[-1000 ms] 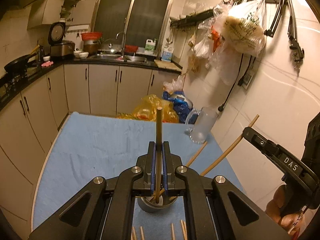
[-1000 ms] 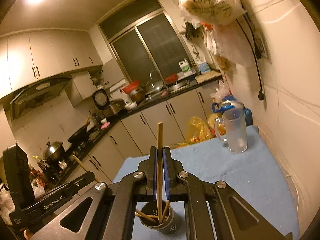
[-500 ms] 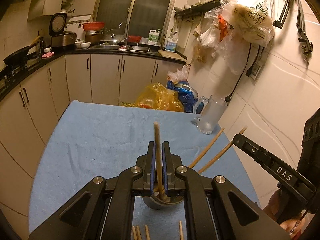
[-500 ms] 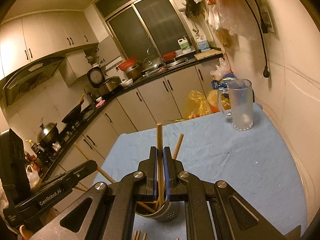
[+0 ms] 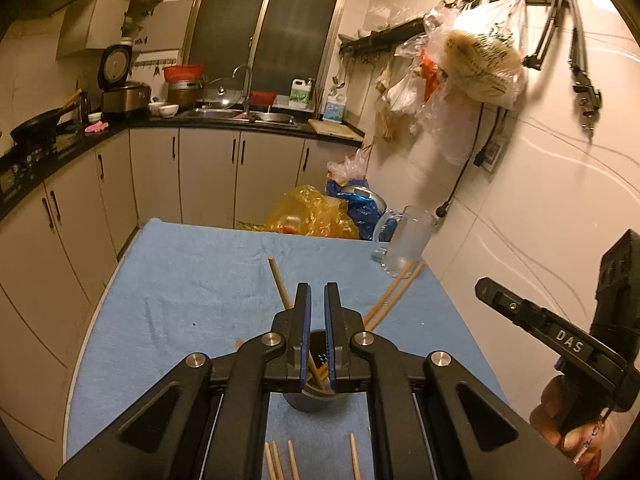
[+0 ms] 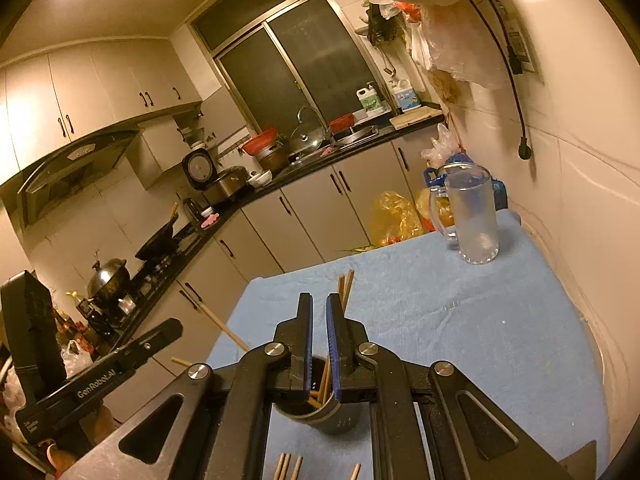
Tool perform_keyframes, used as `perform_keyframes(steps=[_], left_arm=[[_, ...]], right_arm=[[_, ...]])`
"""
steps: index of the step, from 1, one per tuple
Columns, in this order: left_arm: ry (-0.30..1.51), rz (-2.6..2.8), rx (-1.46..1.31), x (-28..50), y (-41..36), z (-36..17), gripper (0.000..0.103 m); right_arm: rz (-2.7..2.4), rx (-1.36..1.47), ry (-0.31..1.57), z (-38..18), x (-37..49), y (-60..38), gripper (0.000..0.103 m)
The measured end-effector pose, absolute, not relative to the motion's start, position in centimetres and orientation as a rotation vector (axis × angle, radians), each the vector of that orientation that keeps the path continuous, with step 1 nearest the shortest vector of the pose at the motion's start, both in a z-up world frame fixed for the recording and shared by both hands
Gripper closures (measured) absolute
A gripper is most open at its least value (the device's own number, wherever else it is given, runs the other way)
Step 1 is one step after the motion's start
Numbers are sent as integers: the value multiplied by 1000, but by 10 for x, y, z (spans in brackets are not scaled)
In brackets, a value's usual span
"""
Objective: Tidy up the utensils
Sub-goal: 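Lower the chopstick into the holder and open the right gripper, then grasp a third wooden chopstick from the row with the right gripper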
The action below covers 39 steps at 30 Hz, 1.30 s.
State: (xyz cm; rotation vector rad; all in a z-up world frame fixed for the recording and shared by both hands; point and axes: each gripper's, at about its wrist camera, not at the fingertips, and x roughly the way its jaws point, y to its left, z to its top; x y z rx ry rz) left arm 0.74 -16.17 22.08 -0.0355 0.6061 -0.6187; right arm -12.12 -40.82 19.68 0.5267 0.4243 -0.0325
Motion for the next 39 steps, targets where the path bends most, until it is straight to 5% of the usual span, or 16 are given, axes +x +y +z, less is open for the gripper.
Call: perform_keyframes(steps=[12, 24, 39], left_arm=[[676, -608, -18, -49, -114, 184, 96], [1123, -633, -60, -27, -102, 55, 96], [1203, -577, 25, -13, -131, 18, 96]], right_arm=[[-39, 531, 530, 155, -169, -397, 71], [-33, 627, 710, 79, -195, -404, 70], [-34, 651, 769, 62, -188, -402, 70]])
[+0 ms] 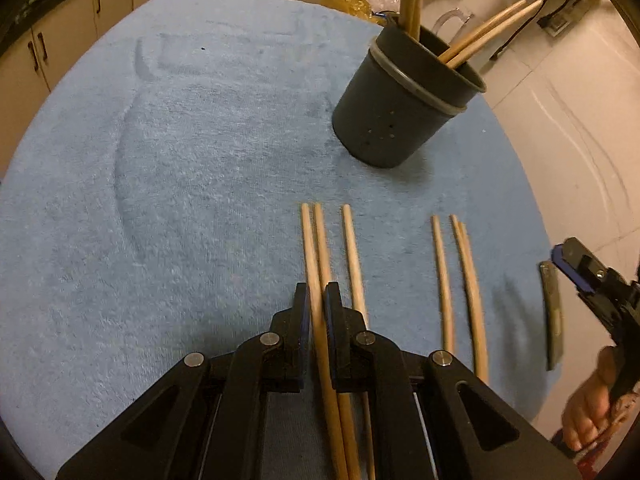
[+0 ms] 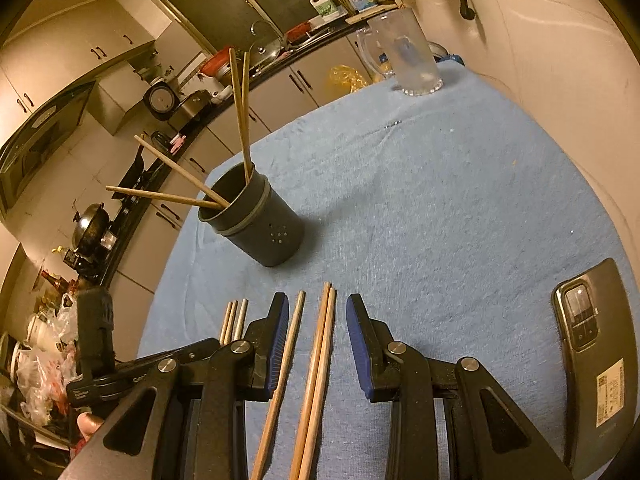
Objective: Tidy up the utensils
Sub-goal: 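Grasp a third wooden chopstick from the row with the right gripper, then lift the chopstick upright and carry it over the grey holder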
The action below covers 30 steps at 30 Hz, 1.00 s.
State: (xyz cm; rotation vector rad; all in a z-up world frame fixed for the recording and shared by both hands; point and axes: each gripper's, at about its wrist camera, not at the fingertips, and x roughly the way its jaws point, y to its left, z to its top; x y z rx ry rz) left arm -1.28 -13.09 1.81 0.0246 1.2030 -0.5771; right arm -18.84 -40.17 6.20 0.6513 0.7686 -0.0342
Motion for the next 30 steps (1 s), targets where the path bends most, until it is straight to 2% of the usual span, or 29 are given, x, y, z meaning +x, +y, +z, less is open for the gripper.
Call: perform_keyframes(steps=[7, 13, 18, 30], left_arm=[[1205, -549, 68, -11, -133, 18, 96], [1199, -524, 84, -15, -129, 19, 96], [1201, -538, 56, -14, -123, 20, 96], [1189, -566, 48, -11, -113, 16, 95]], right_arm=[[-42, 636, 789, 60, -185, -400, 70], [-63, 585, 900, 48, -171, -391, 71], [-51, 572, 1000, 29, -154, -378, 83], [-93, 430, 1113, 12, -127, -352, 90]])
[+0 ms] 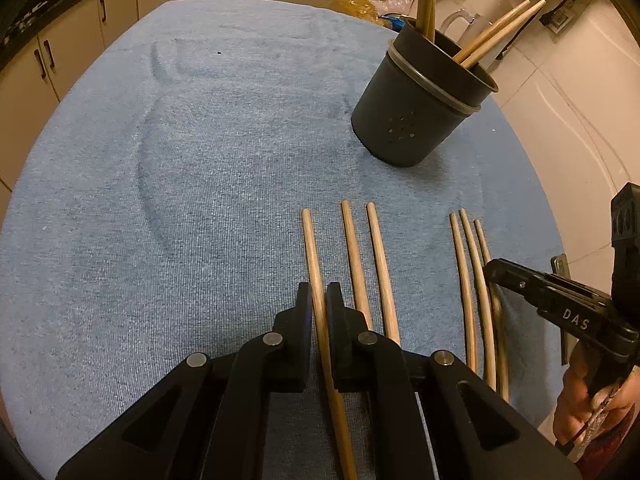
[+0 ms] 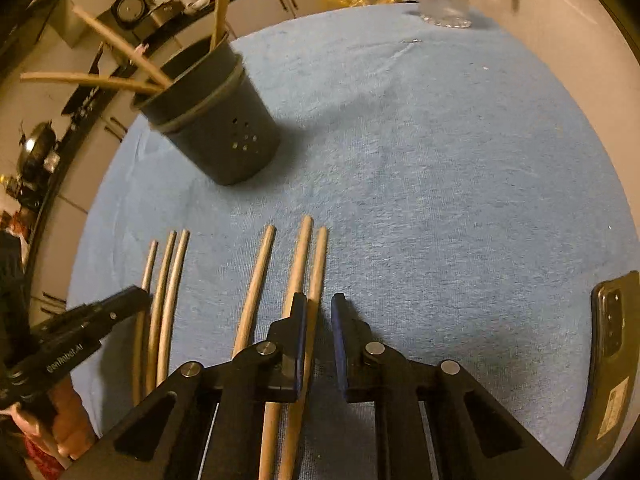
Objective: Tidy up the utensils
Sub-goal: 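Lift the chopstick upright and carry it over the grey holder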
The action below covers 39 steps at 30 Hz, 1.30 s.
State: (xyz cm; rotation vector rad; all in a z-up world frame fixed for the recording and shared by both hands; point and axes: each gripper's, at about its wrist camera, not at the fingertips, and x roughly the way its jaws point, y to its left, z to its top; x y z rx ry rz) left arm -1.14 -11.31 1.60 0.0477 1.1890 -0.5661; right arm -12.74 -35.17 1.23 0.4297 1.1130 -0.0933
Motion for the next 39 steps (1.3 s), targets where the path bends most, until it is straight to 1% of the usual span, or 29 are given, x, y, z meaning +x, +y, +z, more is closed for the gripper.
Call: perform_keyframes(steps=[4, 5, 7, 11, 16, 24, 28, 33, 39], left_arm=[[1180, -558, 67, -10, -116, 17, 95], [1176, -559, 73, -11, -117, 18, 96], [1168, -556, 84, -13, -118, 18, 96], [1151, -570, 50, -18, -115, 24, 97], [1065, -583, -10, -26, -96, 57, 97], [921, -578, -22, -48, -85, 113, 97], [868, -584, -26, -59, -81, 129, 97], [830, -595, -23, -65, -77, 143, 97], [812, -592, -29, -67, -76, 151, 97]], right_arm=[[-130, 336, 1130, 14, -118, -340, 90], [-138, 314, 1134, 15, -116, -338, 90], [-152, 287, 1133, 15, -114, -334, 94], [-124, 364, 1109, 20, -119, -342, 96], [-74, 434, 971, 51, -143, -351, 96], [-35, 411, 704, 113, -181, -342, 96], [-41, 394, 599, 134, -195, -340, 96], [-43, 399, 534, 145, -207, -346, 96], [-48, 403, 498, 156, -217, -350, 96]])
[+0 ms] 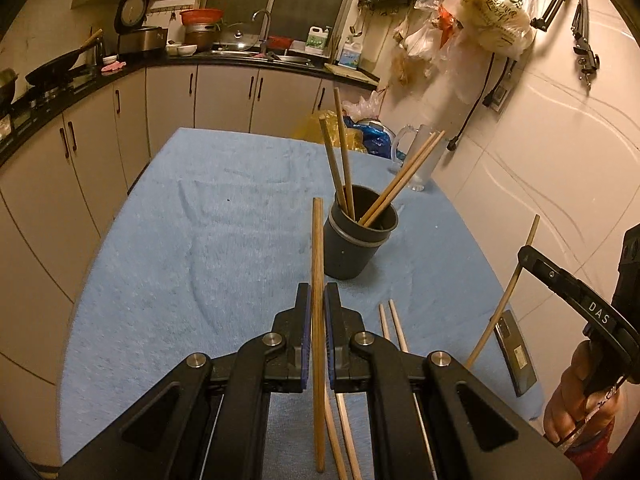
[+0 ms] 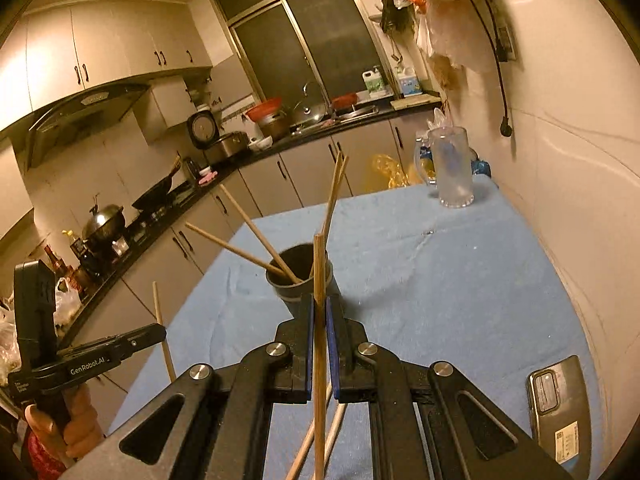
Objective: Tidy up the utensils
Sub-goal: 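Lift the chopstick upright and carry it over the grey holder, then lower the chopstick into the holder and open the right gripper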
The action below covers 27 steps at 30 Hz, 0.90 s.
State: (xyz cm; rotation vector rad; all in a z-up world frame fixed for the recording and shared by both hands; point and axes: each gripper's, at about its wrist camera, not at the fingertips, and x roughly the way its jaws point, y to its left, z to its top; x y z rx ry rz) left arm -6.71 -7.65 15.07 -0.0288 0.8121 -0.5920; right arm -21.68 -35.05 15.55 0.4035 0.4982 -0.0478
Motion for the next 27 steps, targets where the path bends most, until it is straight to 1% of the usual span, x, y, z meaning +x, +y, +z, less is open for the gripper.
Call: perform_keyframes(steps=[15, 27], left_arm=[[760, -602, -23, -71, -82, 171, 97], [692, -635, -2, -69, -96, 206, 97]], right_arm=[[-50, 430, 409, 181, -224, -364, 96], [-45, 431, 342, 208, -220, -368, 96]])
